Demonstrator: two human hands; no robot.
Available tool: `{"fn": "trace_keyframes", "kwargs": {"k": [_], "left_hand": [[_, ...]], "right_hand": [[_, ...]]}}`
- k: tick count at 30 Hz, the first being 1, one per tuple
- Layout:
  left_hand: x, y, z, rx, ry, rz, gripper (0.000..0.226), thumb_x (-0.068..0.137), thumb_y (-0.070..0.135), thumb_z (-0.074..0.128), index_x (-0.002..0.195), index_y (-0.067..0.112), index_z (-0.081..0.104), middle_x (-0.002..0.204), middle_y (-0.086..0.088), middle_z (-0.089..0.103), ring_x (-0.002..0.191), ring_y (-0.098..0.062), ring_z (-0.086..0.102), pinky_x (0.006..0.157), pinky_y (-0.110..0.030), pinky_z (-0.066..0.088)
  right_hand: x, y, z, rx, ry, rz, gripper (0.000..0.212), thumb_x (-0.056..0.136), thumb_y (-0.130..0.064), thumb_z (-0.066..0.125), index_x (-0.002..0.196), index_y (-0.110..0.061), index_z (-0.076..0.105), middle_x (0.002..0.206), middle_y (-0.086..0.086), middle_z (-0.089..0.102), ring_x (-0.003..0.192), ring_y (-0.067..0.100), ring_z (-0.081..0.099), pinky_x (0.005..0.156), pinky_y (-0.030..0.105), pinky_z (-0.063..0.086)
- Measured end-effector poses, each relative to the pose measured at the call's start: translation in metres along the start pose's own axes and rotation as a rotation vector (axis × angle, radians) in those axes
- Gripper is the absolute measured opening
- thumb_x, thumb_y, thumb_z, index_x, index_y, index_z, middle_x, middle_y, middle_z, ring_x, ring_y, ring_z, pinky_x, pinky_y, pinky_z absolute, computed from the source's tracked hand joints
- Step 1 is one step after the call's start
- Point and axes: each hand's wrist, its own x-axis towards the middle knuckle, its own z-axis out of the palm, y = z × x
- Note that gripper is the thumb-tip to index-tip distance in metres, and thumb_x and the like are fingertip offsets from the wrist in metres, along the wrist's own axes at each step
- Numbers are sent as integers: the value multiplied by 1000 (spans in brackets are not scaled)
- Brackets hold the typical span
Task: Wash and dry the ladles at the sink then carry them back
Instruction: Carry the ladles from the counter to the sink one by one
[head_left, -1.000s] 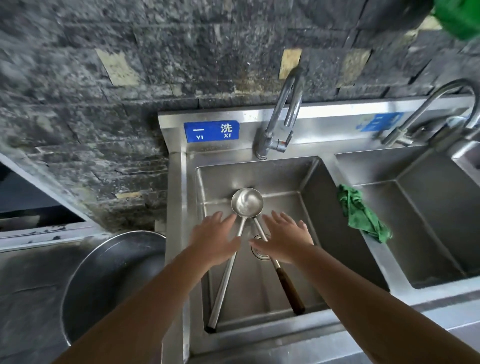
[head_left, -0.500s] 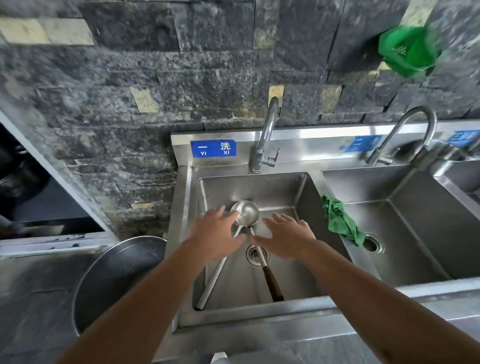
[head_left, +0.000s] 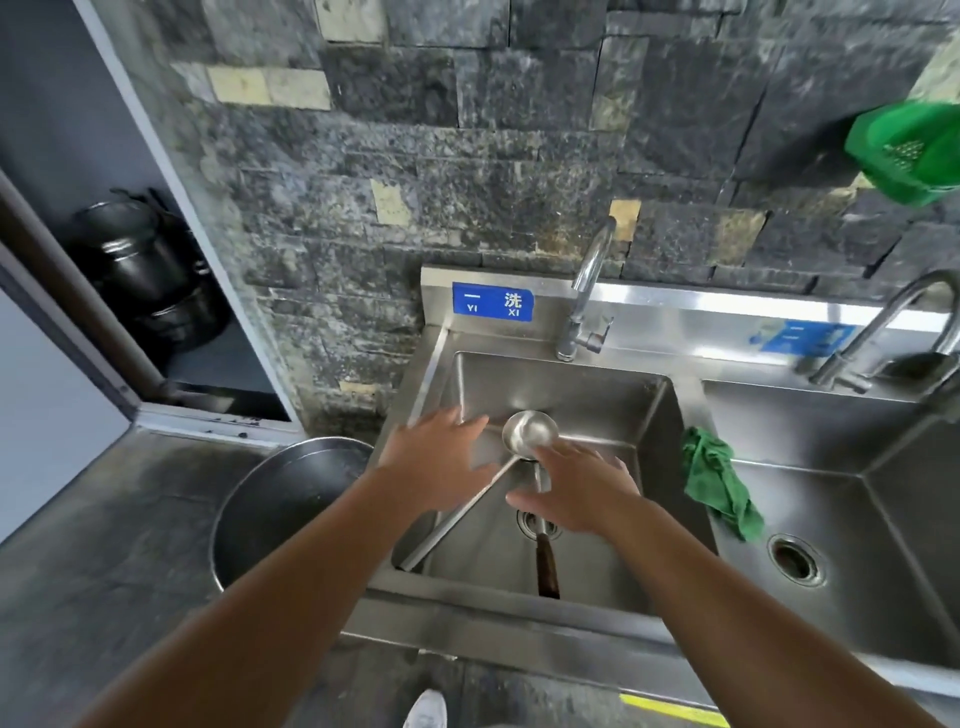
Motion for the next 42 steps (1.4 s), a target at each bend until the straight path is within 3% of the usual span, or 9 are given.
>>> {"fn": "trace_keyframes", "kwargs": {"k": [5,8,13,17,22,32,38,42], "left_hand": [[-30,-16,-4,-6,40,-110,69,82,65,40,144,37,26,155,0,30,141,-24,32,109,-59,28],[-51,-34,-4,-22,76,-163,67,82,64,39,142,37,30,151,-1,36,139,-23,35,107,-55,30],[-102,-85,1,-59,106,-347,71,81,67,37,146,38,28,157,3,29,143,-20,31,111,-55,25],[-161,-121,5,-134,177,-474,63,84,58,47,143,40,34,152,11,36,139,-18,36,109,-49,30],[-260,-177,22,-157,188,-667,63,81,62,46,139,39,40,140,7,48,131,-23,46,105,-47,39],[-527,-248,92,-175,196,-1125,65,80,63,47,138,35,41,135,4,52,126,-25,52,100,-44,44],[-662,-229,127,-226,205,-1416,59,83,61,47,135,34,43,134,5,51,124,-24,52,96,-43,43],[-758,-184,155,-305,212,-1723,60,85,60,45,137,30,42,135,3,50,126,-24,49,97,-46,40]], "right_hand": [[9,-27,-1,-87,-7,-129,83,71,-82,39,138,-33,41,150,-5,38,138,25,37,104,53,35],[14,-48,2,-110,9,-182,86,69,-86,33,134,-31,44,146,-3,44,135,26,42,101,53,38],[17,-114,8,-167,-26,-323,90,74,-86,25,141,-28,43,152,-1,41,139,24,39,108,51,34],[12,-181,22,-195,-76,-453,80,84,-77,40,148,-29,36,154,-4,39,137,22,42,108,40,37],[-12,-286,55,-283,-151,-676,89,80,-78,46,153,-32,26,162,-6,23,145,19,30,114,44,31],[-143,-512,170,-495,-225,-1105,86,82,-81,38,153,-34,24,163,-10,19,146,19,28,114,47,31],[-237,-602,237,-636,-279,-1357,84,84,-81,33,153,-33,25,162,-8,23,145,21,30,112,48,33],[-332,-654,290,-768,-346,-1642,82,85,-79,35,152,-32,27,160,-8,28,142,21,35,109,49,36]]}}
